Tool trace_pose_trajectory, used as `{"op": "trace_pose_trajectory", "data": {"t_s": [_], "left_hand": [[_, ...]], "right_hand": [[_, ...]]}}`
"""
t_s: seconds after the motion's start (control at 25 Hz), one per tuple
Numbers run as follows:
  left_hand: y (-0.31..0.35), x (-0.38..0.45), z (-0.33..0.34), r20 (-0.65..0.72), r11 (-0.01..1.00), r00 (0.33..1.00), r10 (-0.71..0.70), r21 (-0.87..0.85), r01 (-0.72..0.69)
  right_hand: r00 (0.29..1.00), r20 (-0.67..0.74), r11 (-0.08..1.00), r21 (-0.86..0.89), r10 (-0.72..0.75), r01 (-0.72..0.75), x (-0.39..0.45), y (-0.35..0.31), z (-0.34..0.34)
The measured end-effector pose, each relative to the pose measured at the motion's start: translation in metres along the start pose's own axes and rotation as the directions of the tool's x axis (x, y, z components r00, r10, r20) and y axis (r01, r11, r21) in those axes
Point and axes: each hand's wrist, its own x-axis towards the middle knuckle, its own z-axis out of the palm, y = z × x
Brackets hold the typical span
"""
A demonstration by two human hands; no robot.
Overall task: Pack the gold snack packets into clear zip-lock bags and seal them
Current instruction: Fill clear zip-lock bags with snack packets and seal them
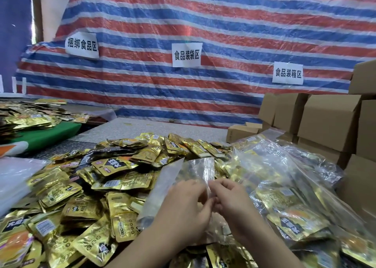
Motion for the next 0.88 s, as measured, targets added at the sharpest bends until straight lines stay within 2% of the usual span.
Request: {"op": "trace_pose_trajectory", "data": {"t_s": [0.16,0.32,0.44,0.68,0.88], "left_hand": [[-0.005,-0.003,0.0,-0.016,0.999,0.999,-0.04,-0.031,0.04],[-0.006,-0.003,-0.004,-0.047,0.999,0.998,0.045,0.019,-0.044],[-0.008,-0.002,-0.008,-0.014,0.997,0.998,0.065,-0.039,-0.065],[-0.01,-0.003,-0.009,0.034,0.994,0.994,0.105,-0.013,-0.104],[-0.008,-0.003,-0.011,0.049,0.995,0.994,0.098,-0.01,-0.098]], "right_hand": [[0.998,0.054,1.0,0.014,0.016,-0.017,-0.001,0.0,-0.007],[0.993,0.11,0.999,-0.013,-0.039,0.041,-0.002,-0.005,-0.014],[0.982,0.155,0.993,-0.023,-0.107,0.112,-0.006,-0.008,-0.017],[0.96,0.212,0.979,-0.05,-0.181,0.196,-0.009,-0.01,-0.017],[0.948,0.262,0.981,-0.016,-0.18,0.191,-0.009,-0.008,-0.017]]}}
